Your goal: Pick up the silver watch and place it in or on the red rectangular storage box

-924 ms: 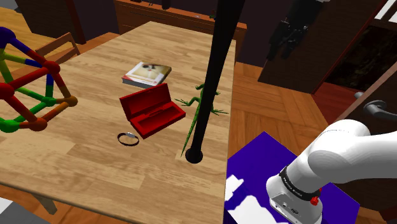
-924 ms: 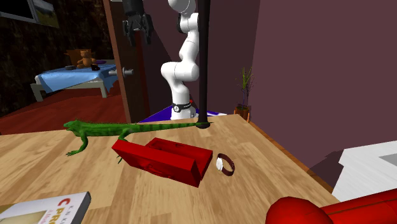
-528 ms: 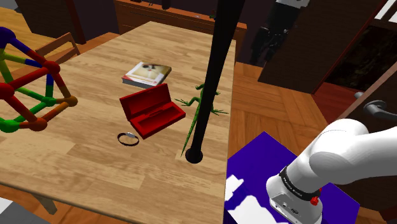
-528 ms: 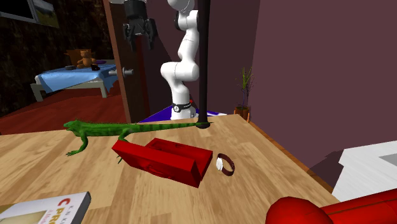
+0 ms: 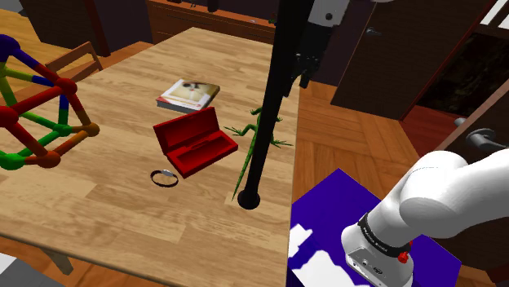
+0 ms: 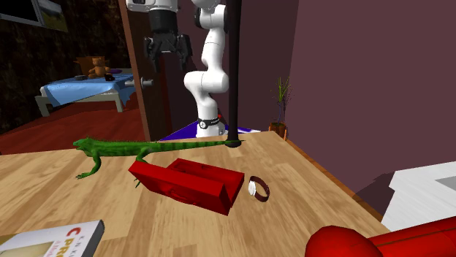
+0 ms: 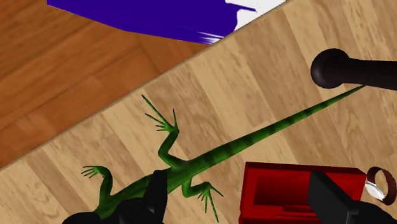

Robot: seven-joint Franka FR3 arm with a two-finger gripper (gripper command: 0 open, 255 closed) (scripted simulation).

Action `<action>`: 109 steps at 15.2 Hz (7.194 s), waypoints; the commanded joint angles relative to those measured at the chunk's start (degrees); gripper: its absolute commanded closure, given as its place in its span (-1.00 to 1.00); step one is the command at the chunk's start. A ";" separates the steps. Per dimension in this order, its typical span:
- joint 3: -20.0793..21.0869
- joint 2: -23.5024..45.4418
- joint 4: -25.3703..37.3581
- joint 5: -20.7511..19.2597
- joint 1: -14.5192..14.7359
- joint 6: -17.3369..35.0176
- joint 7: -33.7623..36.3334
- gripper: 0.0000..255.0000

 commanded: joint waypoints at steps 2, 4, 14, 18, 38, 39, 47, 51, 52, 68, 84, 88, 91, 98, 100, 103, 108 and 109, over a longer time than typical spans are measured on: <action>2.90 4.40 0.83 0.04 1.44 3.88 0.75 -1.00; 4.67 7.51 1.89 -0.30 2.22 6.07 1.19 -1.00; 13.10 24.63 9.99 -5.83 5.80 14.79 5.00 -1.00; 15.82 32.18 14.53 -10.03 7.65 16.95 7.33 -1.00; 17.89 54.60 26.83 -24.54 16.04 22.87 13.82 -1.00; 17.89 54.60 26.83 -24.54 16.04 22.87 13.82 -1.00; 17.89 54.60 26.84 -24.54 16.04 22.86 13.82 1.00; 17.89 54.60 26.84 -24.54 16.04 22.85 13.82 1.00; 17.89 54.60 26.85 -24.54 16.04 22.85 13.82 1.00; 19.06 50.53 32.26 -21.66 15.51 13.98 11.27 1.00; 19.72 48.70 42.18 -20.09 15.91 2.60 9.22 1.00; 19.46 47.79 43.47 -19.53 15.02 0.71 7.62 1.00; 18.36 45.26 41.24 -18.17 11.94 1.23 3.53 1.00; 15.12 41.48 38.86 -15.89 5.72 1.45 -6.08 1.00; 14.52 41.10 37.98 -15.63 4.77 2.16 -7.54 1.00; 14.46 41.02 35.58 -15.67 4.67 4.48 -7.32 1.00; 14.36 41.18 31.94 -15.88 4.55 8.24 -6.87 1.00; 14.34 41.25 31.26 -15.95 4.54 8.98 -6.77 1.00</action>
